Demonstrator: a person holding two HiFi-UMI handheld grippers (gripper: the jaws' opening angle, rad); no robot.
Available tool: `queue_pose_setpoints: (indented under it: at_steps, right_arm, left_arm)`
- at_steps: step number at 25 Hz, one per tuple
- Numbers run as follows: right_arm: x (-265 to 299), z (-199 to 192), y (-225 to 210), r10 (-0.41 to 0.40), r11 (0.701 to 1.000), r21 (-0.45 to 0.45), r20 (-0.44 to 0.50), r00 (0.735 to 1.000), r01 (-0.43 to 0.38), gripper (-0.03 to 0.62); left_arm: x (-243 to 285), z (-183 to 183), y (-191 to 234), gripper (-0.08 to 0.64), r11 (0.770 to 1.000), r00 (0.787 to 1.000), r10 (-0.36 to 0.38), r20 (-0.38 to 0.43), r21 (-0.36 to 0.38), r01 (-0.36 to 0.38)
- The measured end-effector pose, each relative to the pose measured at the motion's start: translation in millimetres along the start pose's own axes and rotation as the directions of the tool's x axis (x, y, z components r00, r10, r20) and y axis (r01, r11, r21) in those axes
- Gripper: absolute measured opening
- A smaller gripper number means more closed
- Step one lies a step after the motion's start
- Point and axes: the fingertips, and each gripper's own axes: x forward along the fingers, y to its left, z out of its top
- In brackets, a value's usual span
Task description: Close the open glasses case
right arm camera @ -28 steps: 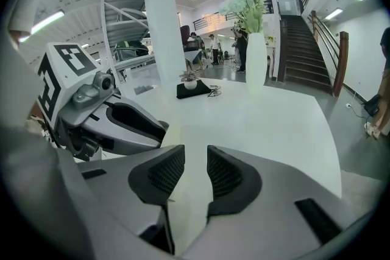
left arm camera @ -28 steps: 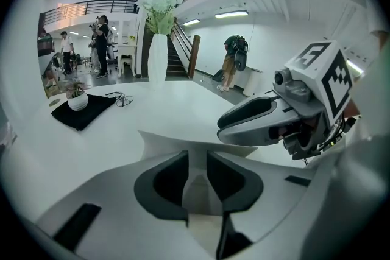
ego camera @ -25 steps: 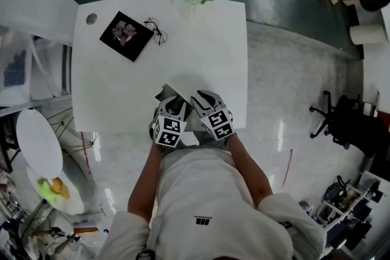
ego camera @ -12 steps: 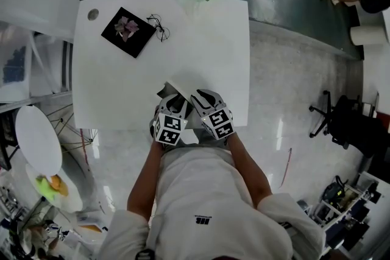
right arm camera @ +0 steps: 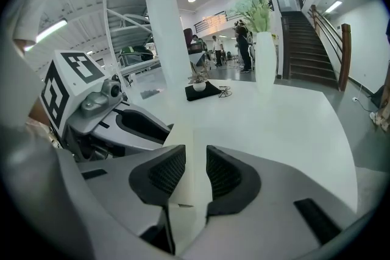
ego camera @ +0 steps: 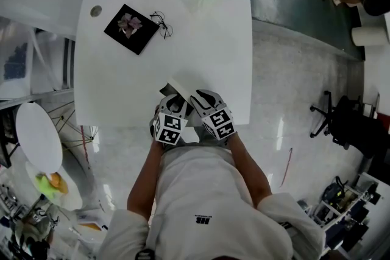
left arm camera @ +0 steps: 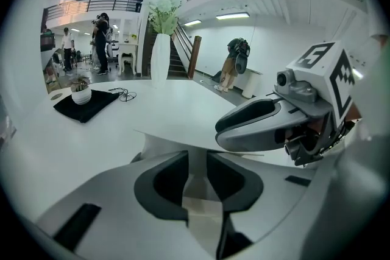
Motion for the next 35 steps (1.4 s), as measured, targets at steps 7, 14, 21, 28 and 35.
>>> queue_pose_setpoints:
  at_steps: [7, 14, 21, 28, 35]
  right_arm:
    - [1, -2, 8, 0.011, 1.0, -0.008, -0.002, 1.0, -0.011, 0.109]
    - [1, -2, 16, 0.022, 1.0, -0.02, -0.008, 1.0, -0.022, 0.109]
    - [4, -3, 24, 0.033, 0.999, -0.03, -0.014, 0.999, -0.034, 0.109]
    - [6, -4, 30, 0.042, 0.998, -0.038, -0.016, 0.999, -0.043, 0.109]
    - [7, -6, 36, 0.049, 0.998, -0.045, -0.025, 0.998, -0.05, 0.109]
  left_arm:
    - [-5, -6, 1, 0.106, 1.0, 1.0, 0.003, -0.003, -0.004, -0.003]
    - [-11, -14, 2, 0.107, 1.0, 1.0, 0.008, -0.012, -0.012, -0.009]
    - [-15, -22, 4, 0.107, 1.0, 1.0, 0.012, -0.02, -0.016, -0.013]
    - [-19, -29, 6, 0.106, 1.0, 1.0, 0.016, -0.027, -0.022, -0.016]
    - [-22, -36, 7, 0.107, 0.999, 0.999, 0.019, -0.038, -0.027, -0.02]
